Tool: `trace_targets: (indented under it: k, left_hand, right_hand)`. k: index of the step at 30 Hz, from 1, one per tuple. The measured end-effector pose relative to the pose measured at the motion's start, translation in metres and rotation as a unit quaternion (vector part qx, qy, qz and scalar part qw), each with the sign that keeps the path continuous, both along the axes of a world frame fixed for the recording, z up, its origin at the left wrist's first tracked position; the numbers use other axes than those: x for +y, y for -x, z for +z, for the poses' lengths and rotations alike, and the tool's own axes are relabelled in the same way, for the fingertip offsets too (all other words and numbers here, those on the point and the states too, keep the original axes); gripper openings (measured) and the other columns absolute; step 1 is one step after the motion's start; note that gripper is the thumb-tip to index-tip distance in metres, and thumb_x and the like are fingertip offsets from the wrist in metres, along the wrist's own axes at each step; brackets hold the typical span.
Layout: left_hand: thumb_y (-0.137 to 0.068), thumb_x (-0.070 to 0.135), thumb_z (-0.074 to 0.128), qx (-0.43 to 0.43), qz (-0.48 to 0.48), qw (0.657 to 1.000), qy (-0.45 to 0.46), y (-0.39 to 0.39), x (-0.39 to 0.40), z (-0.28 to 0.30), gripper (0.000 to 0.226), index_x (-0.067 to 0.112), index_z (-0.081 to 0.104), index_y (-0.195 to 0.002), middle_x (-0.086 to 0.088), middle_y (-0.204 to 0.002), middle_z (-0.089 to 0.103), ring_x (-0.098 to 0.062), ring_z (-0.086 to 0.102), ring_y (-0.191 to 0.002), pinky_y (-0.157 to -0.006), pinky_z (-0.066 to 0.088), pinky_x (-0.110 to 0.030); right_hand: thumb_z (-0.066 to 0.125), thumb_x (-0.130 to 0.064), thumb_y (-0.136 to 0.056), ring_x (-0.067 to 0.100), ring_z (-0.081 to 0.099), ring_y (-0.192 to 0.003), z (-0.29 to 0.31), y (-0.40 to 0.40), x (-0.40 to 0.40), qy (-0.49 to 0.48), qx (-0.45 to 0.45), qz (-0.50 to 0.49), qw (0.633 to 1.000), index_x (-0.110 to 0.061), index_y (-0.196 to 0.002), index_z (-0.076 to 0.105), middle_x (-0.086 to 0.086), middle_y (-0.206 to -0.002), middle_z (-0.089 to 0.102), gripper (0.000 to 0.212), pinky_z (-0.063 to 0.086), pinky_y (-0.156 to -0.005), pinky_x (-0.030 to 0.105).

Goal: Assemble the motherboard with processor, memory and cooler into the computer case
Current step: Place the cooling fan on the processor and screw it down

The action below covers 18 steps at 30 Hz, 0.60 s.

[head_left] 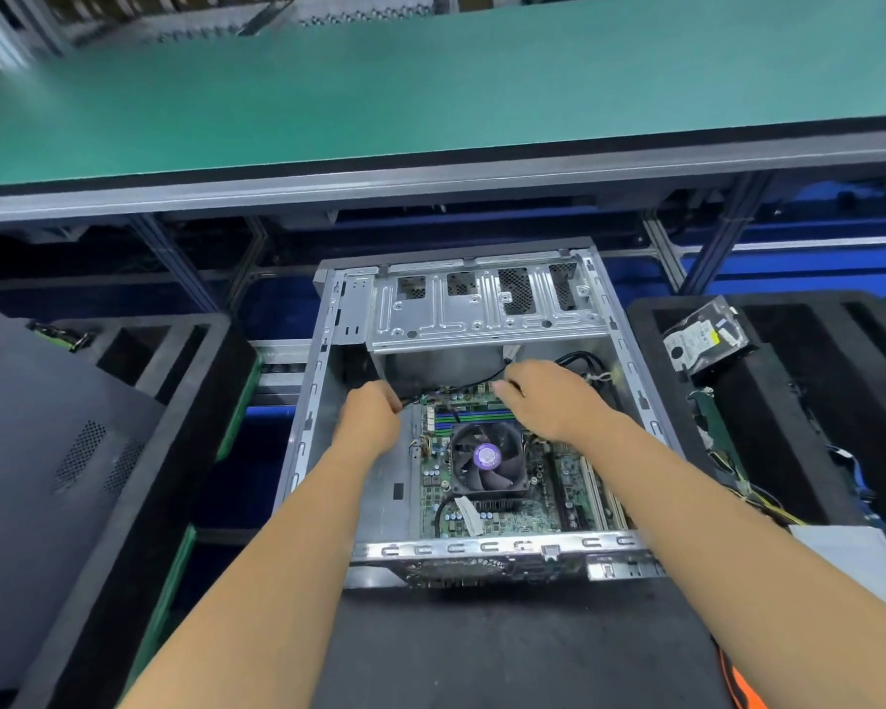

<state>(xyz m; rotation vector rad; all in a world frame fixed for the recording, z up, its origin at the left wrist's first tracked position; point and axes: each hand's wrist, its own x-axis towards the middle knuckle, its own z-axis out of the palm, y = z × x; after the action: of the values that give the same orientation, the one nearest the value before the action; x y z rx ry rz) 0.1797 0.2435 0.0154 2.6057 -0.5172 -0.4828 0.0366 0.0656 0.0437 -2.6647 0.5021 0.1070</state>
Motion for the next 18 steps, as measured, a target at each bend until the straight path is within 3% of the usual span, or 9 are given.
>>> trace_targets:
  k: [7,11,14,18]
  left_hand:
    - [-0.087,-0.004,0.048,0.010,-0.028,1.000,0.011,-0.001,0.000,-0.003,0.028,0.022,0.058,-0.091,-0.009,-0.103,0.062,-0.025,0.059,-0.090,-0.077,0.054,-0.036]
    - [-0.090,-0.006,0.044,0.027,-0.123,0.992,0.023,0.004,-0.008,-0.001,0.044,0.011,0.051,-0.130,-0.011,-0.128,0.055,-0.027,0.053,-0.113,-0.095,0.045,-0.033]
    - [-0.095,0.000,0.040,0.027,-0.157,0.987,0.007,0.004,-0.014,0.000,0.049,0.010,0.037,-0.144,-0.013,-0.141,0.046,-0.029,0.048,-0.123,-0.103,0.040,-0.034]
    - [-0.095,0.002,0.040,0.035,-0.184,0.982,-0.020,0.000,-0.017,-0.011,0.045,0.013,0.043,-0.139,-0.015,-0.122,0.058,-0.021,0.056,-0.078,-0.067,0.044,-0.026]
  right_hand:
    - [0.040,-0.028,-0.103,0.011,0.045,-0.058,-0.002,0.000,-0.003,0.016,-0.006,-0.030,0.999,-0.018,-0.077,0.048,-0.005,-0.065,0.047,0.029,0.030,-0.048,0.026]
    - [0.041,-0.019,-0.099,0.023,0.054,-0.067,0.000,0.003,-0.003,0.035,0.018,-0.046,0.998,-0.014,-0.090,0.057,0.005,-0.081,0.062,0.019,0.041,-0.057,0.029]
    - [0.043,-0.016,-0.096,0.027,0.055,-0.071,0.002,0.006,-0.001,0.052,0.040,-0.062,0.996,-0.012,-0.090,0.056,0.009,-0.088,0.064,0.015,0.043,-0.061,0.030]
    - [0.048,-0.016,-0.091,0.028,0.051,-0.075,0.006,0.009,0.001,0.068,0.055,-0.084,0.993,-0.011,-0.084,0.053,0.010,-0.084,0.060,0.010,0.040,-0.064,0.031]
